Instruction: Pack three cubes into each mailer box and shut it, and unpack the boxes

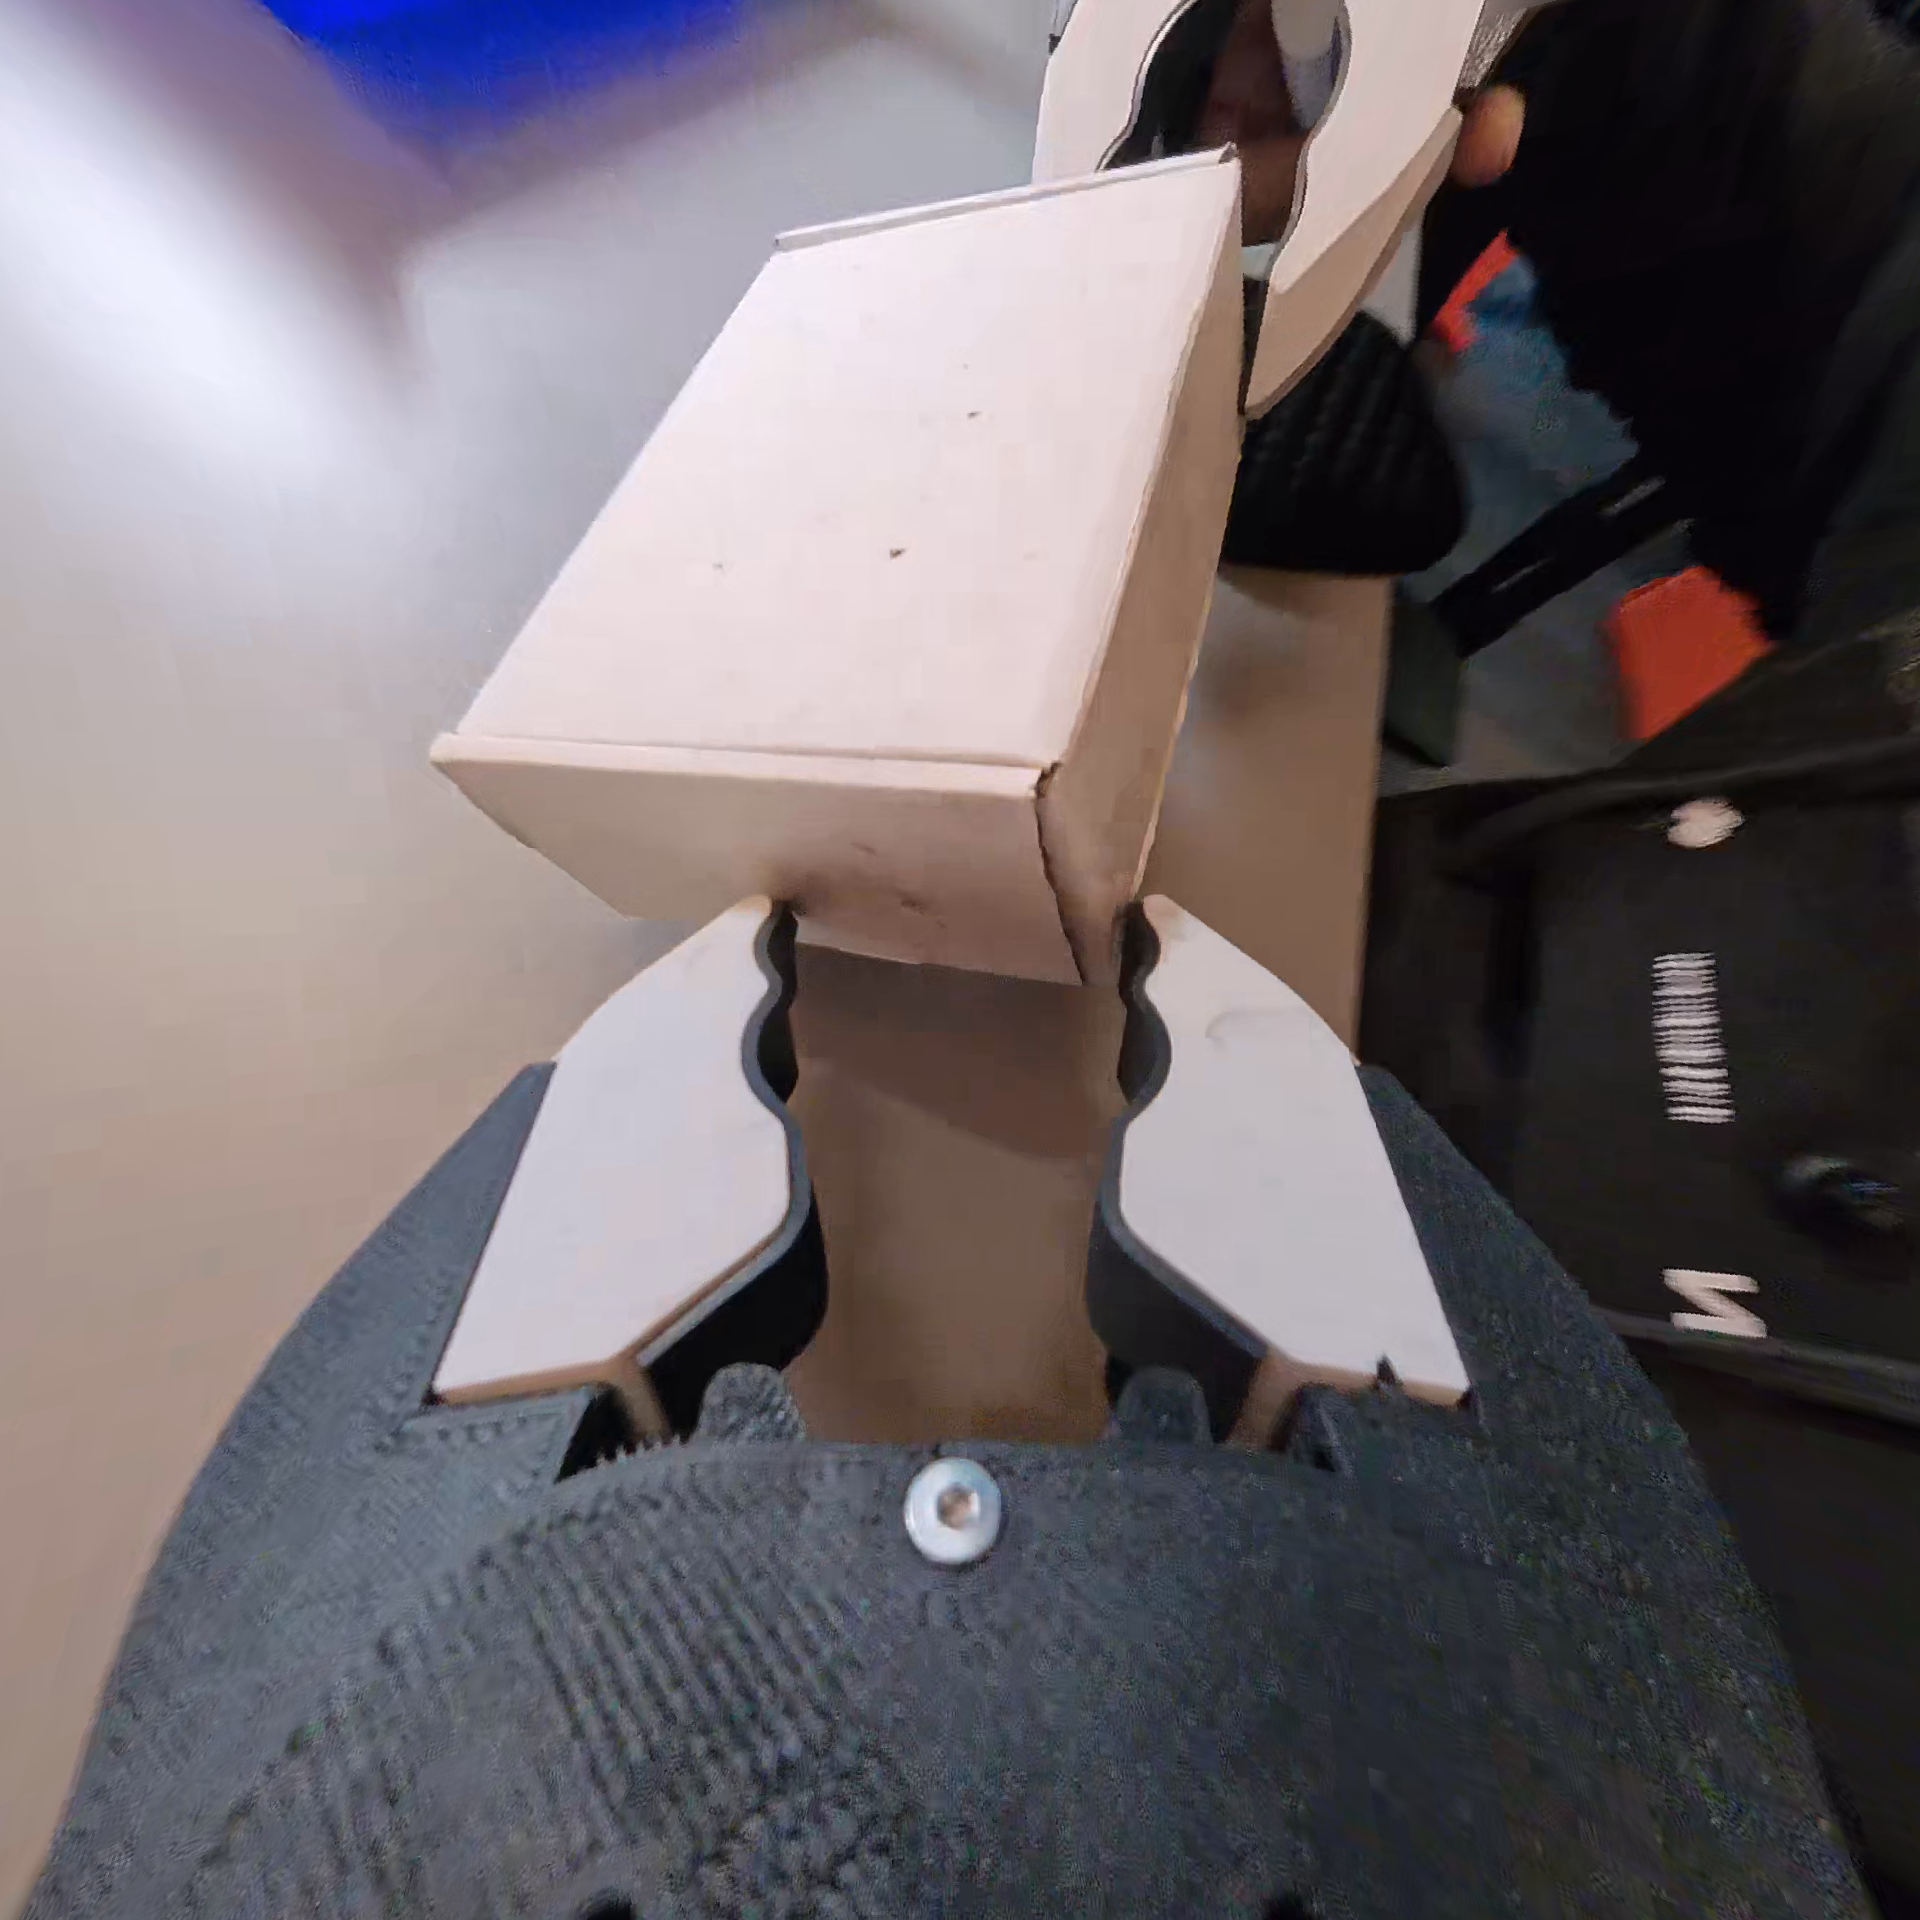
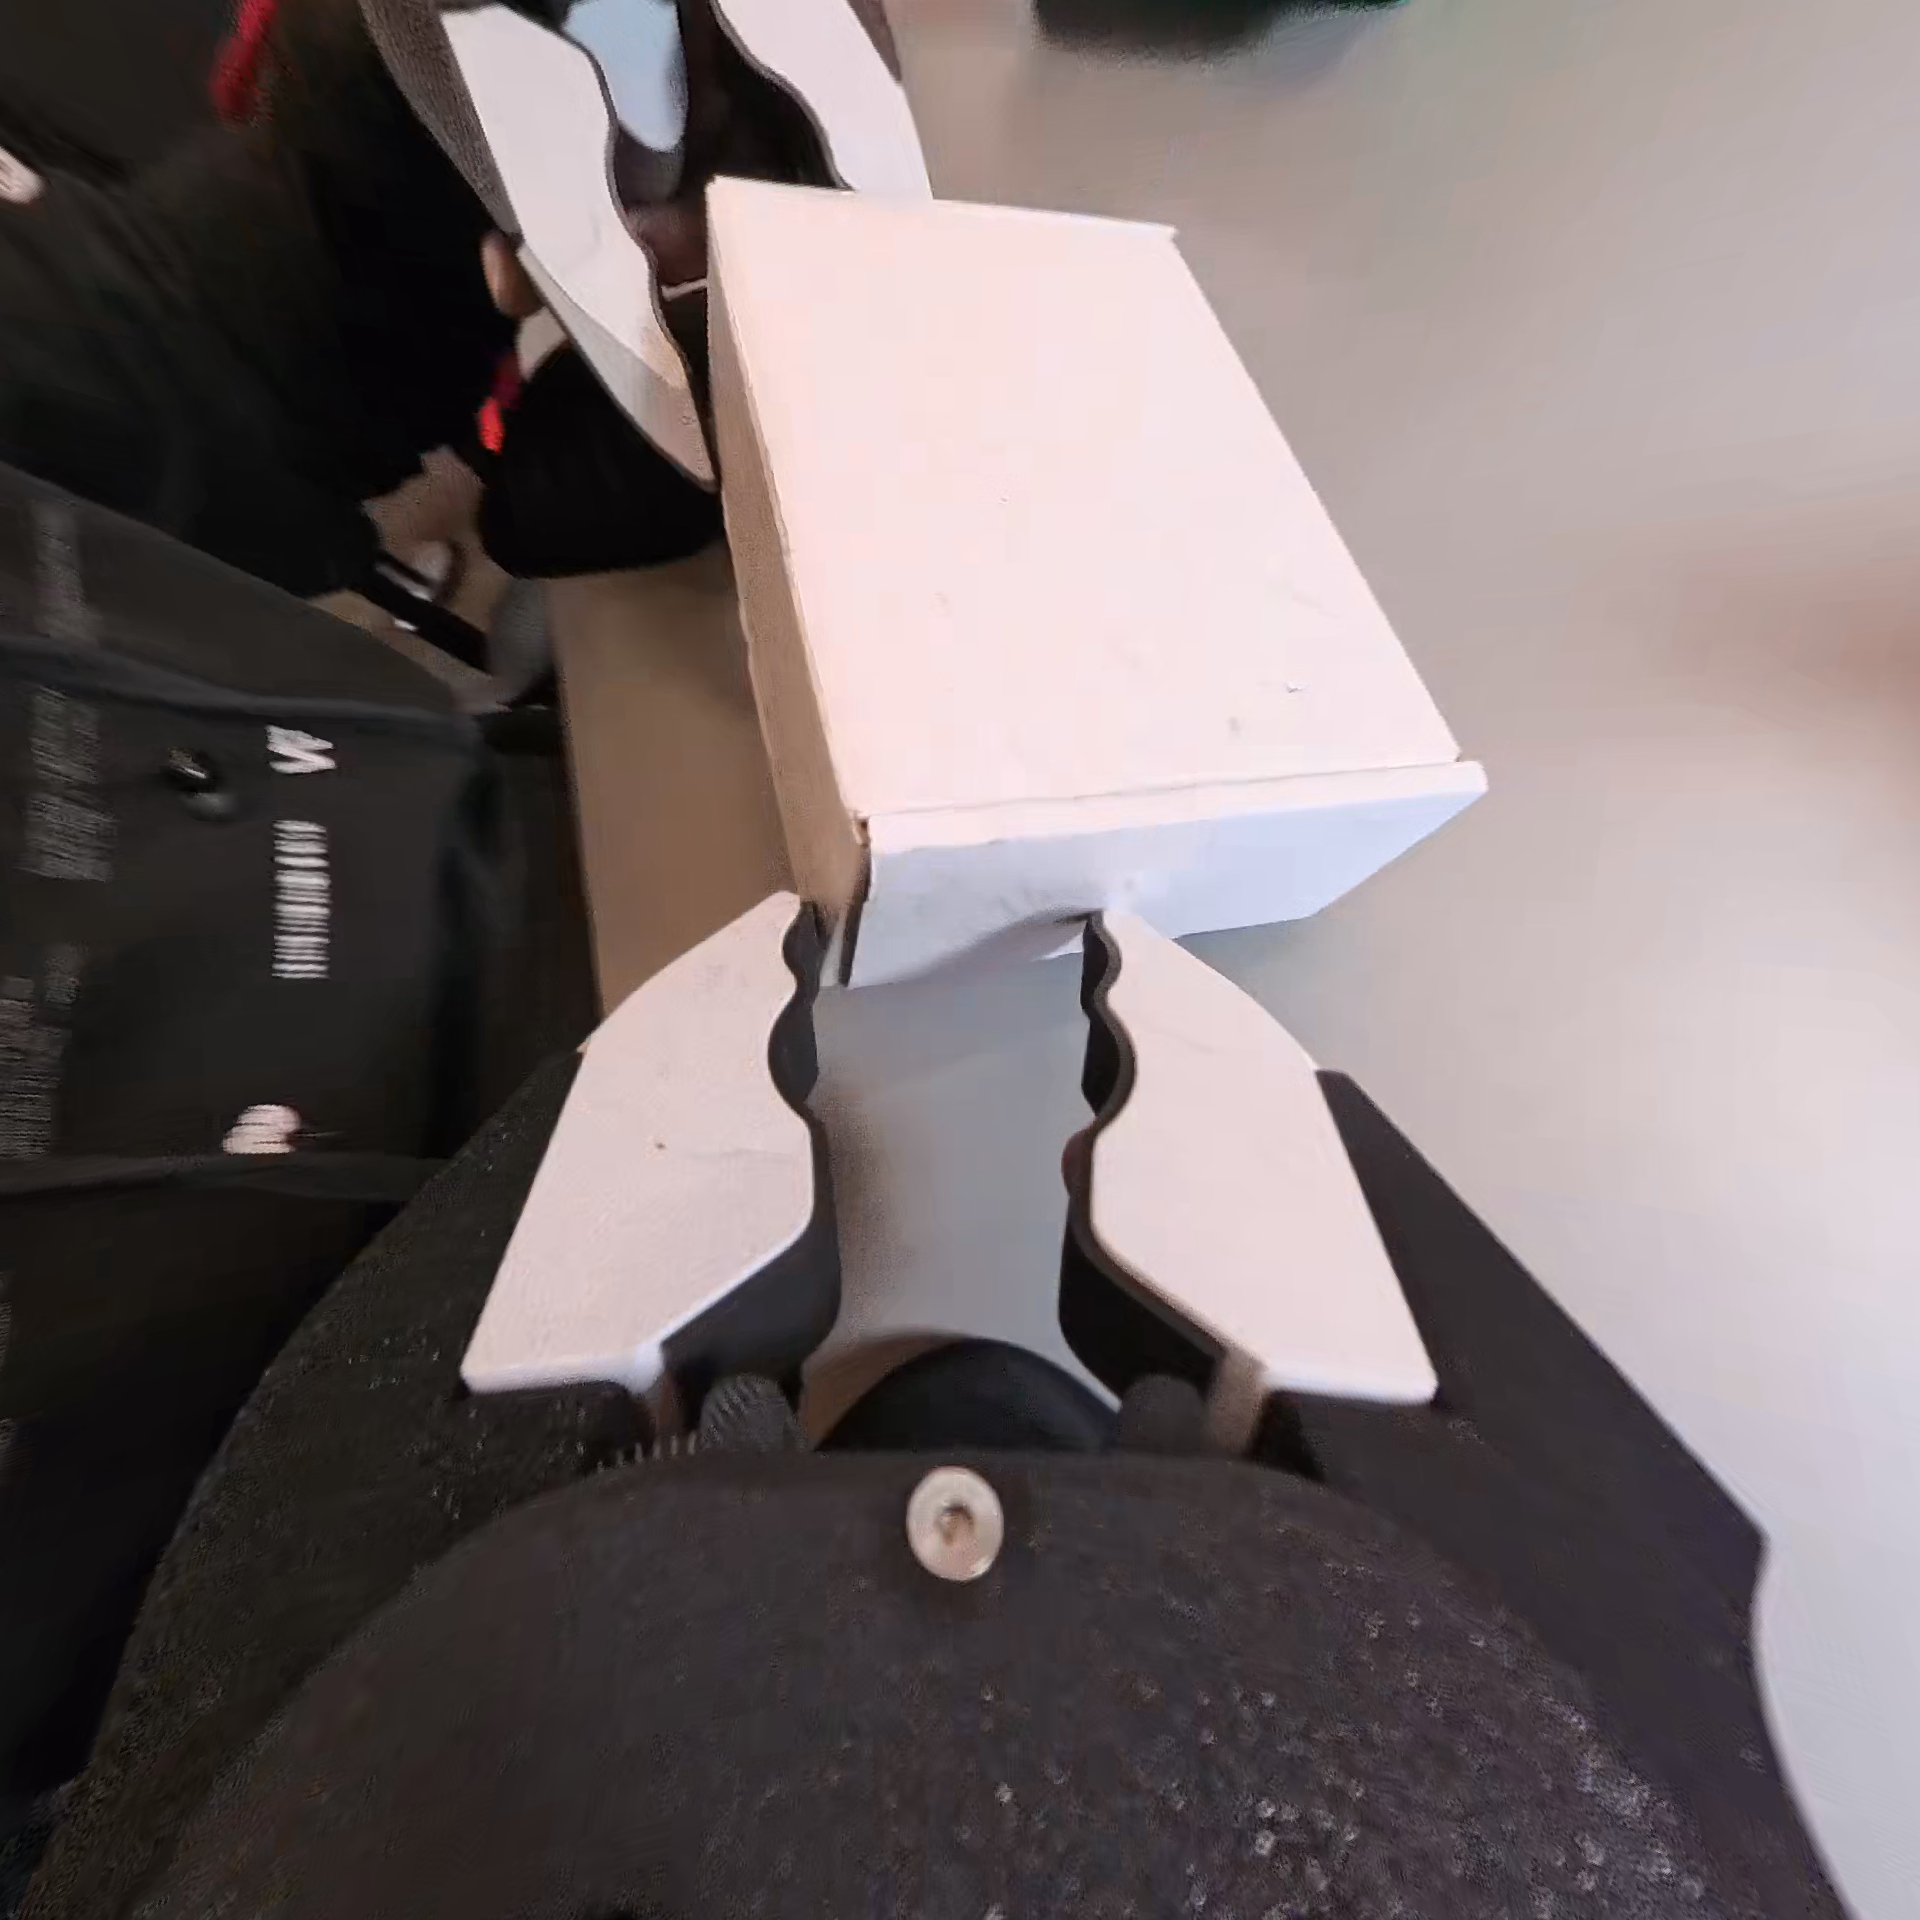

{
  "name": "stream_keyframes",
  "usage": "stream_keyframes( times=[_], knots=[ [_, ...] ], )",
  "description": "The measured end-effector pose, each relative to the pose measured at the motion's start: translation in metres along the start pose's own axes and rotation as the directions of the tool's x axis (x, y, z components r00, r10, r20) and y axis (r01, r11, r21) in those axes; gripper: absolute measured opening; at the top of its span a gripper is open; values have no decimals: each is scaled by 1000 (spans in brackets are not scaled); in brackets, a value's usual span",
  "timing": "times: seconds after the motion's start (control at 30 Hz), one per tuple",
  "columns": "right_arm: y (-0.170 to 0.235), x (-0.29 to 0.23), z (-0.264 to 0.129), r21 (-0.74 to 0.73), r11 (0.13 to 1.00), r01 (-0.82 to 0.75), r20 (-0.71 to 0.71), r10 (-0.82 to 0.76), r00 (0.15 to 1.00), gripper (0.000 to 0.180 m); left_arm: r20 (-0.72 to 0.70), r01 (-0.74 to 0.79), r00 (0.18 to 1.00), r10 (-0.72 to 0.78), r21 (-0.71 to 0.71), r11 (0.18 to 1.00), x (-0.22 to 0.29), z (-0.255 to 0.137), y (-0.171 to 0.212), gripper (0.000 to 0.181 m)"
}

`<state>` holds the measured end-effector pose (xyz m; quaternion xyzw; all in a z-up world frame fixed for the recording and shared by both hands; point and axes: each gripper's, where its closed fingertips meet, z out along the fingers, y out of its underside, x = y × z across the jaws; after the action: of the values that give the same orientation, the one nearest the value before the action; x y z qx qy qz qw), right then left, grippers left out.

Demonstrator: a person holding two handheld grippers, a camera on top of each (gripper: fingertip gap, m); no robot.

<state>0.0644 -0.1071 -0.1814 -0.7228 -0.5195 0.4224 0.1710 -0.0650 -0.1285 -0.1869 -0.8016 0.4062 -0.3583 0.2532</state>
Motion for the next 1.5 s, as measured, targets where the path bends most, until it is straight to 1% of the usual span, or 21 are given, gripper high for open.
stream_keyframes(
  times=[0.07, 0.17, 0.27, 0.33, 0.4, 0.43, 0.5, 0.57, 0.6, 0.67, 0.77, 0.83, 0.9, 0.97, 1.0, 1.1, 1.13, 1.23, 1.33, 1.4, 1.5],
  knots=[
    [-5, -2, -5, -5, 998, -60, 38, 60, 997, 49, -65, 88, 994, -89, -14, 996, 3, -1, -1, 59],
    [-9, 6, -8, -27, 997, -67, 4, 67, 998, 50, -105, 157, 982, -156, -4, 988, -1, 0, -5, 52],
    [-13, 20, -6, -13, 999, -40, -69, 39, 997, 54, -86, 146, 986, -141, 55, 988, -13, 0, -14, 59],
    [-20, 27, -6, 40, 998, -40, -93, 44, 995, 57, -85, 132, 988, -125, 74, 989, -17, -1, -18, 59],
    [-22, 34, -7, 69, 997, -40, -119, 48, 992, 55, -43, 61, 997, -57, 100, 993, -24, -2, -20, 57],
    [-22, 37, -7, 74, 997, -28, -127, 37, 991, 54, -14, 11, 1000, -9, 100, 995, -28, -2, -20, 60],
    [-24, 40, -8, 90, 996, -12, -145, 25, 989, 53, 54, -56, 997, 50, 105, 993, -40, -4, -21, 69],
    [-25, 42, -9, 89, 996, 21, -179, -5, 984, 52, 88, -97, 993, 85, 145, 985, -48, -4, -25, 80],
    [-25, 44, -11, 81, 995, 49, -213, -31, 977, 52, 108, -125, 988, 109, 160, 979, -51, -1, -26, 89],
    [-30, 46, -18, 62, 989, 136, -295, -112, 949, 52, 153, -197, 973, 172, 164, 967, -55, 9, -26, 98],
    [-51, 42, -31, 44, 950, 308, -447, -257, 857, 51, 193, -266, 953, 233, 167, 950, -60, 27, -29, 104],
    [-63, 31, -31, 24, 911, 413, -512, -343, 787, 51, 226, -297, 940, 255, 179, 938, -66, 34, -35, 104],
    [-66, 24, -20, -33, 869, 495, -560, -426, 711, 52, 219, -313, 937, 271, 187, 931, -67, 39, -38, 95],
    [-66, 24, -9, -134, 812, 568, -613, -518, 596, 54, 213, -332, 933, 292, 185, 925, -64, 41, -39, 78],
    [-67, 25, -5, -181, 782, 596, -637, -555, 535, 56, 211, -343, 929, 304, 185, 921, -62, 42, -39, 74],
    [-75, 24, 0, -274, 704, 655, -673, -628, 392, 54, 218, -348, 927, 306, 188, 919, -58, 44, -38, 73],
    [-76, 23, 2, -297, 685, 665, -665, -648, 371, 53, 219, -342, 928, 301, 188, 921, -58, 43, -37, 72],
    [-82, 19, 5, -307, 668, 678, -646, -669, 367, 45, 228, -332, 930, 289, 181, 926, -57, 42, -36, 72],
    [-84, 18, 6, -335, 659, 673, -637, -685, 354, 46, 229, -315, 934, 272, 176, 933, -56, 42, -35, 72],
    [-84, 18, 8, -374, 633, 678, -630, -710, 315, 45, 227, -304, 938, 262, 174, 937, -56, 42, -35, 72],
    [-88, 16, 9, -431, 574, 696, -637, -740, 216, 41, 222, -289, 942, 250, 167, 943, -54, 43, -35, 71]
  ],
)
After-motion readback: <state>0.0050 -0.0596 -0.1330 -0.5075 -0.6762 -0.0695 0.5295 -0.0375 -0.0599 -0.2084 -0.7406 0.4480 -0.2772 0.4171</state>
